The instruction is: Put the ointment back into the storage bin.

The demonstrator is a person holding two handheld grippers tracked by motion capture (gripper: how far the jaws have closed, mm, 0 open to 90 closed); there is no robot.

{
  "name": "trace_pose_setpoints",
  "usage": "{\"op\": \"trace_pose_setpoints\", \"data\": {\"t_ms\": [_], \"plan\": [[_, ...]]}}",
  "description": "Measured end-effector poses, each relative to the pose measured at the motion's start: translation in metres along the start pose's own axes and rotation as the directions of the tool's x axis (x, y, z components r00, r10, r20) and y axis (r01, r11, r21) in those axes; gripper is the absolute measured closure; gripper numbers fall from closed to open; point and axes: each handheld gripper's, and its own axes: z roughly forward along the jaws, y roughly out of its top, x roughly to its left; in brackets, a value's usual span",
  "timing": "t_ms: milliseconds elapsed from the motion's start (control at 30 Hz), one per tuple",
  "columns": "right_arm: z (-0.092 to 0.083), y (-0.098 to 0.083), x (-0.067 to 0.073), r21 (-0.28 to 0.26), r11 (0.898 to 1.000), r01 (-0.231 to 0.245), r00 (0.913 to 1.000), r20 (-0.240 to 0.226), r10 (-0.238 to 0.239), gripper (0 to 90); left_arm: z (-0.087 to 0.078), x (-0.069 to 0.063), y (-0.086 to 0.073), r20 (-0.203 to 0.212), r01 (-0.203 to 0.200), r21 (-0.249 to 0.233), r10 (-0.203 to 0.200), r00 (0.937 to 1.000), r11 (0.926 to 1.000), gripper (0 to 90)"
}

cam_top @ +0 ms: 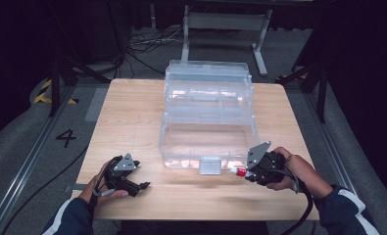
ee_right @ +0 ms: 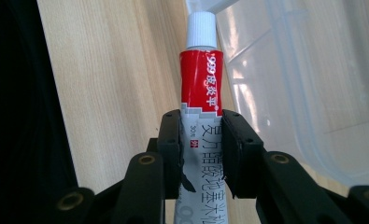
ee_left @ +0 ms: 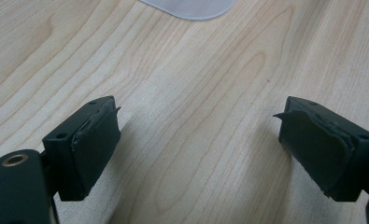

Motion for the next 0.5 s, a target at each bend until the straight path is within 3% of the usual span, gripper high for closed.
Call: {"op": "trace_pose_setpoints", "data": {"t_ms": [500], "plan": [[-0.018, 0.01, -0.008, 0.0, 1.0, 0.026, 0.9995, 0.017, -0.026, 70.5, 0.0, 0.0, 0.0, -0.002, 0.003, 0.002, -0.003, 1.0, 1.0, 12.3]]}}
